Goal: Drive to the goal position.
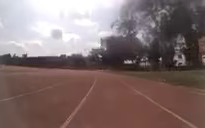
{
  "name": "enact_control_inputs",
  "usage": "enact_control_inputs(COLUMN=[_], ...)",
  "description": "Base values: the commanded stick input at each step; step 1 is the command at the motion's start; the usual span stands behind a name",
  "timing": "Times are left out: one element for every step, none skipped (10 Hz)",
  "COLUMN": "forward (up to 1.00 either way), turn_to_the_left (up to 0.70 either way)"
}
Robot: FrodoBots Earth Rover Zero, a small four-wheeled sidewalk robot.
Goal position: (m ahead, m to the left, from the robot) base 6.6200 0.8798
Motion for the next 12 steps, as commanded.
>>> enact_control_inputs(forward=[0.7, 0.7, 0.7, 0.7, 0.7, 0.7, 0.7, 0.7, 0.7, 0.7, 0.7, 0.7], turn_to_the_left=[0.0, 0.0, 0.0, 0.0, 0.0, 0.0, 0.0, 0.0, 0.0, 0.0, 0.0, 0.0])
